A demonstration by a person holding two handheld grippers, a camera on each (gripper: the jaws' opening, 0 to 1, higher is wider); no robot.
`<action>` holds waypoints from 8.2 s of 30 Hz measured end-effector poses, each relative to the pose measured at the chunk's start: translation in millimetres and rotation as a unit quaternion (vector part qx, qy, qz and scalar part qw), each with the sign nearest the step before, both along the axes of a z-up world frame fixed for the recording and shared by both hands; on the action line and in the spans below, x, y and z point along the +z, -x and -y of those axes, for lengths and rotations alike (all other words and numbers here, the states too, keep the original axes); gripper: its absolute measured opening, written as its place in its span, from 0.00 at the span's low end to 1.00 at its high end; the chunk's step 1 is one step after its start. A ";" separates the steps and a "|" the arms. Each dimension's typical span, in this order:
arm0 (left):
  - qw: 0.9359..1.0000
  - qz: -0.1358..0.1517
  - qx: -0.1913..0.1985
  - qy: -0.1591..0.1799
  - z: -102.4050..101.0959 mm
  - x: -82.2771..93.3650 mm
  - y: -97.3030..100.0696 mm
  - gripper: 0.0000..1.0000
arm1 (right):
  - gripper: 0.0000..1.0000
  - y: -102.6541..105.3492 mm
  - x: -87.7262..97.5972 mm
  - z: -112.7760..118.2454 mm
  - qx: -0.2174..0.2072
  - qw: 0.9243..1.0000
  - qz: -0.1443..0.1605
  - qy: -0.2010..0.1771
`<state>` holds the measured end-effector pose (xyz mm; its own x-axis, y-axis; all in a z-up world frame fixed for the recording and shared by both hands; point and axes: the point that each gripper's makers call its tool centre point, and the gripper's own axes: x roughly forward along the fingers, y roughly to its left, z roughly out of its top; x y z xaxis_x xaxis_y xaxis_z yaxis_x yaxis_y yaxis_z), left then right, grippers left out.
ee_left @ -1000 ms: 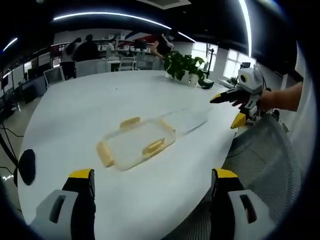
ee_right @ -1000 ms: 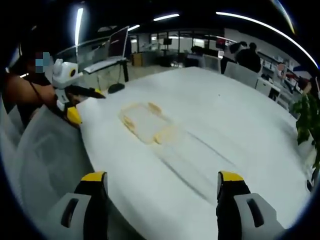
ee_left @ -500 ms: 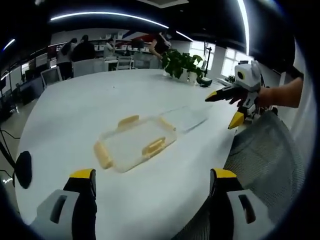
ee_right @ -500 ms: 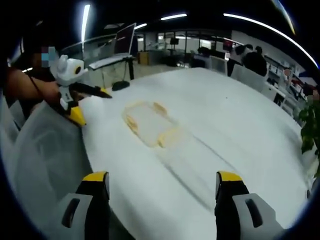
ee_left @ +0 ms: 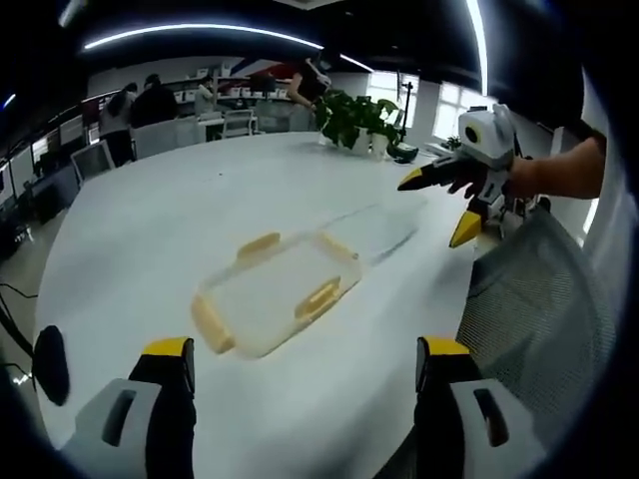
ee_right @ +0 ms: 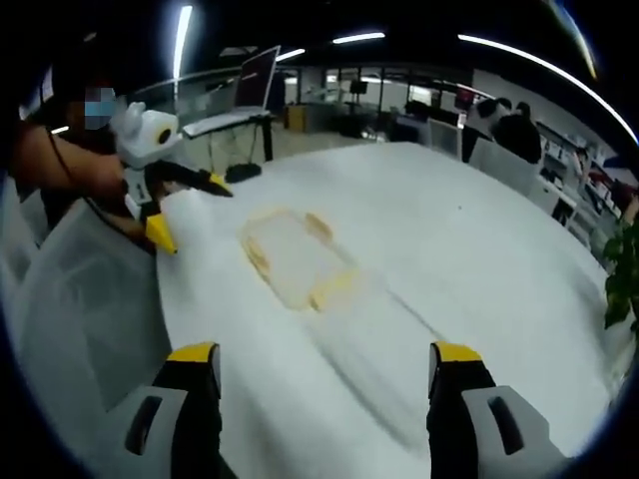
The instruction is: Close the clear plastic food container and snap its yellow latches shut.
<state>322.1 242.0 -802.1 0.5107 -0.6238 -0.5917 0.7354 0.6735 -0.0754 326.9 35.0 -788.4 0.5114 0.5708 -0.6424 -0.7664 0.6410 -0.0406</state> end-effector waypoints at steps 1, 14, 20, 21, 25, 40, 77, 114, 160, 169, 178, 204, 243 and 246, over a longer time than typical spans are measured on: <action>1.000 0.000 -0.001 -0.001 -0.4 -0.3 -0.8 0.93 | 0.86 -0.7 -0.2 -0.4 0.002 1.000 0.000 0.000; 1.000 0.001 -0.018 -0.018 -3.3 -1.9 -9.3 0.92 | 0.85 -11.0 -1.9 -6.3 0.022 1.000 0.005 0.012; 0.999 0.002 -0.028 -0.027 -4.6 -2.1 -12.0 0.91 | 0.84 -15.6 -0.3 -11.5 0.034 0.999 0.009 0.016; 0.999 0.003 -0.030 -0.028 -5.1 -2.3 -12.9 0.91 | 0.84 -16.3 -0.2 -12.1 0.035 0.999 0.010 0.017; 0.998 0.003 -0.040 -0.038 -7.2 -3.7 -15.0 0.90 | 0.84 -18.9 0.2 -15.6 0.046 0.999 0.013 0.023; 0.994 -0.001 -0.075 -0.073 -18.7 -14.1 -16.2 0.87 | 0.83 -29.6 -0.4 -29.0 0.093 0.994 0.023 0.050; 0.965 0.030 -0.196 -0.170 -25.3 -19.8 -40.4 0.82 | 0.77 -48.0 -0.2 -59.1 0.203 0.971 0.042 0.116; 0.922 0.032 -0.303 -0.240 -20.1 -38.0 -60.5 0.78 | 0.75 -57.4 -34.4 -83.4 0.281 0.943 -0.010 0.177; 0.889 -0.027 -0.370 -0.267 -25.9 -53.3 -73.0 0.68 | 0.66 -65.2 -69.3 -72.0 0.316 0.909 -0.105 0.249; 0.884 -0.032 -0.380 -0.270 -24.3 -53.1 -71.2 0.64 | 0.64 -66.8 -74.0 -70.1 0.318 0.904 -0.105 0.265; 0.882 -0.032 -0.384 -0.271 -22.3 -52.0 -72.4 0.59 | 0.61 -67.5 -75.1 -71.6 0.321 0.903 -0.107 0.266; 0.887 -0.048 -0.375 -0.266 -19.0 -52.0 -73.2 0.40 | 0.40 -69.8 -72.9 -69.5 0.317 0.901 -0.118 0.271; 0.890 -0.049 -0.359 -0.278 -19.5 -51.4 -72.5 0.39 | 0.39 -68.7 -74.0 -68.4 0.313 0.902 -0.120 0.274; 0.892 -0.051 -0.358 -0.270 -19.7 -51.5 -72.0 0.39 | 0.39 -69.0 -74.1 -69.1 0.315 0.901 -0.117 0.273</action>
